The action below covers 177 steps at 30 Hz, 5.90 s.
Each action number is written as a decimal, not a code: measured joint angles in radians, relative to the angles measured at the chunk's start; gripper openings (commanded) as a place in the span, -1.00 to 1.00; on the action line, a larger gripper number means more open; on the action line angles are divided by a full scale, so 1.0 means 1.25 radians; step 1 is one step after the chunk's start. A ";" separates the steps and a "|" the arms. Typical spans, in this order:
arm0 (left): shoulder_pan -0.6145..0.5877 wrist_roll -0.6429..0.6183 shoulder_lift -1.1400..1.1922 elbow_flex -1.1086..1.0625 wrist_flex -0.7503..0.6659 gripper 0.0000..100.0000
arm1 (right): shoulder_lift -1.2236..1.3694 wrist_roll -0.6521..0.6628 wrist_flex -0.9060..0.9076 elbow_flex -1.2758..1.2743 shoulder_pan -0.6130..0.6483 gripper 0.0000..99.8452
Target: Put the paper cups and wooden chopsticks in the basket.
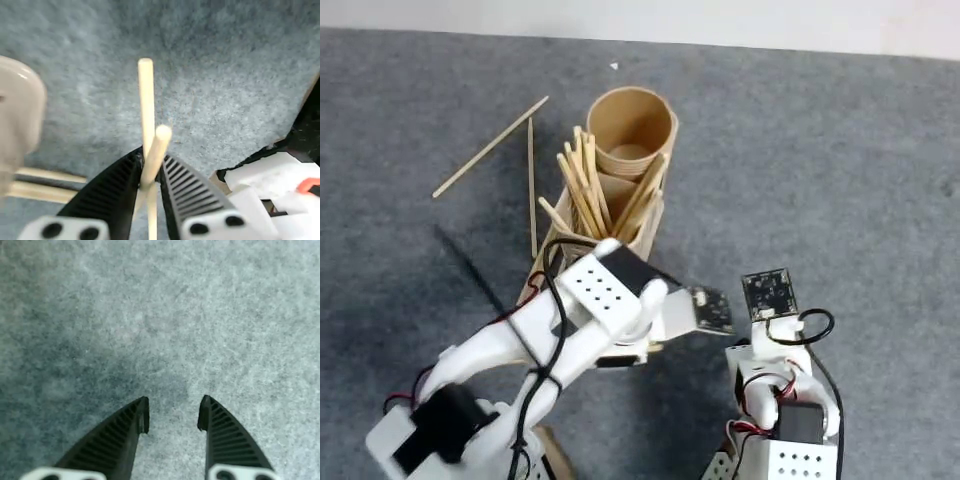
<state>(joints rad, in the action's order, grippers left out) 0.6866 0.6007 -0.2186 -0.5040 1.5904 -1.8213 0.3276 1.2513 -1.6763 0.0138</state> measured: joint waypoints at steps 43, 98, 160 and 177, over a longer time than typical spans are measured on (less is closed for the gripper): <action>-0.263 -0.470 -0.327 0.419 -0.427 -0.99 | 0.000 0.000 0.000 0.000 0.000 -0.66; -0.577 -0.473 0.158 -0.118 -0.700 -0.69 | 0.000 0.000 0.000 0.000 0.000 -0.66; -0.665 -0.421 0.313 0.222 -0.460 -0.99 | 0.000 0.000 0.000 0.000 0.000 -0.66; -0.373 -0.414 -0.209 0.600 -0.210 -0.99 | 0.000 0.000 0.000 0.000 0.000 -0.66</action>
<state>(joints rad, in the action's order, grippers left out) 0.2202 0.0836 -0.4795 0.2463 1.3280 -1.8213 0.3276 1.2513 -1.6763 0.0138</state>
